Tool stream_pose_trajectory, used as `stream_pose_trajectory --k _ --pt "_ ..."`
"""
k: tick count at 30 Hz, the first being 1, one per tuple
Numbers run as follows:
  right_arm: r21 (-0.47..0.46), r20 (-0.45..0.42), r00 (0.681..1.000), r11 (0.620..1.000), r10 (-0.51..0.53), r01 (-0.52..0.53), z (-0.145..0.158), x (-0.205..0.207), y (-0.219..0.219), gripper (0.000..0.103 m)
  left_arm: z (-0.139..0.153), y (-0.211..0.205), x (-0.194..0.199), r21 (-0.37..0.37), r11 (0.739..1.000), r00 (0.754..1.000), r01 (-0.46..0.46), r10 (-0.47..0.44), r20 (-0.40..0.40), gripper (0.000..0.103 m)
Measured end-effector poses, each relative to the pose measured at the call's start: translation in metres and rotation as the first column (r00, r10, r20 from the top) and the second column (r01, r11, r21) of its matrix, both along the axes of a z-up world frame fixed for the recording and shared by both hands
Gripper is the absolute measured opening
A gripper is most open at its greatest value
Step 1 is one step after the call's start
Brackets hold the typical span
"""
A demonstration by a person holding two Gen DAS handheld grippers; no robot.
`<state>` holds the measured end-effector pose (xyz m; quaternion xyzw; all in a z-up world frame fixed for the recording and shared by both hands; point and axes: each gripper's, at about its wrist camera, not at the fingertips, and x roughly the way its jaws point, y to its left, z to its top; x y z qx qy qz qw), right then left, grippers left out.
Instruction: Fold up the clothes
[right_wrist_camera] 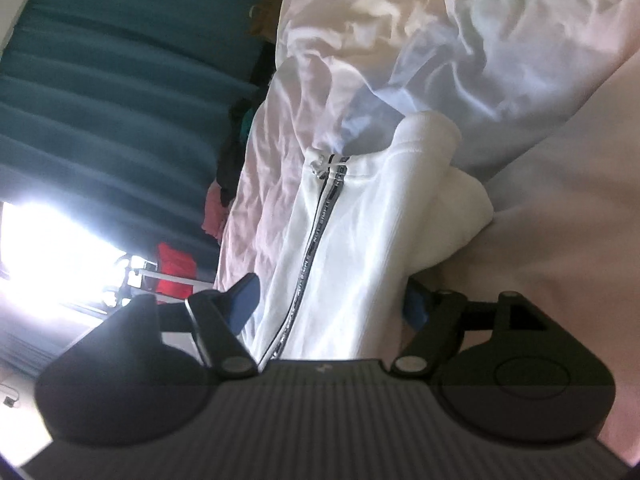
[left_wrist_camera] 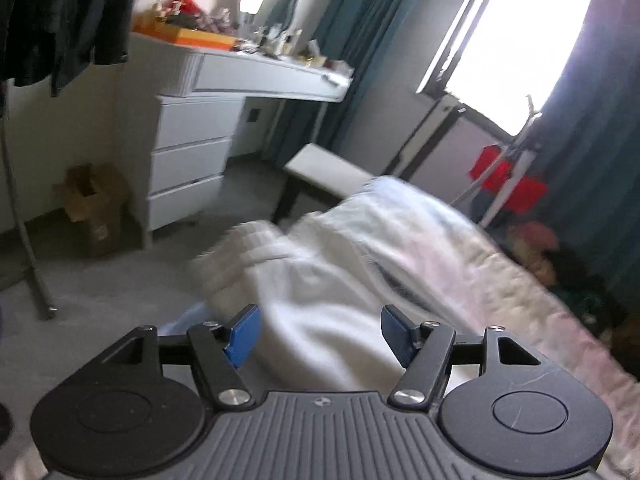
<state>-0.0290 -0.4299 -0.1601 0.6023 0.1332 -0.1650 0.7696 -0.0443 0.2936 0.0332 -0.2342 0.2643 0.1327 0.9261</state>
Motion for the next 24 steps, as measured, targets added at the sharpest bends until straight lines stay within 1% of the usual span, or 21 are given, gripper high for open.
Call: stream_pose_trajectory --k 1,5,10,12,13,14,15,18,19,21,24 --pt "0.008 0.006 1.000 1.000 0.011 -0.011 -0.003 0.000 -0.001 0.075 0.005 -0.011 0.006 0.001 1.000 1.000 0.014 -0.014 0.014 0.068" --pt "0.005 -0.022 0.997 0.998 0.068 -0.068 -0.008 0.007 0.004 0.075 -0.012 -0.076 0.032 0.041 0.992 0.993 0.116 -0.116 0.005 0.069" --pt "0.025 0.047 0.998 0.999 0.032 -0.034 -0.007 0.008 0.008 0.076 -0.036 -0.158 0.064 0.092 0.965 0.969 0.245 -0.245 -0.016 0.069" --pt "0.033 0.070 0.997 0.999 0.017 -0.020 -0.009 0.010 0.007 0.076 -0.046 -0.191 0.077 0.112 0.949 0.955 0.296 -0.295 -0.027 0.069" --pt "0.033 0.079 0.997 0.999 0.014 -0.017 -0.011 0.011 0.005 0.076 -0.055 -0.206 0.079 0.167 0.932 0.947 0.321 -0.319 -0.037 0.070" --pt "0.032 0.090 0.996 0.999 0.015 -0.017 -0.012 0.013 0.004 0.076 -0.065 -0.222 0.079 0.225 0.908 0.935 0.353 -0.347 -0.065 0.070" --pt "0.027 0.108 0.994 0.999 0.017 -0.020 -0.013 0.014 0.003 0.076 -0.075 -0.233 0.080 0.256 0.890 0.926 0.379 -0.366 -0.096 0.070" --pt "-0.004 0.126 0.992 1.000 0.026 -0.026 -0.014 0.021 0.000 0.076 -0.092 -0.254 0.078 0.326 0.863 0.922 0.386 -0.365 -0.127 0.071" --pt "-0.015 0.128 0.991 1.000 0.029 -0.027 -0.015 0.023 0.000 0.076 -0.095 -0.259 0.077 0.347 0.855 0.922 0.386 -0.363 -0.132 0.073" --pt "-0.041 0.110 0.993 0.999 0.037 -0.033 -0.017 0.028 -0.003 0.076 -0.101 -0.261 0.076 0.347 0.853 0.921 0.390 -0.360 -0.148 0.074" --pt "-0.024 0.122 0.992 0.999 0.032 -0.030 -0.023 0.031 -0.009 0.076 -0.106 -0.259 0.079 0.346 0.851 0.918 0.395 -0.359 -0.165 0.074"
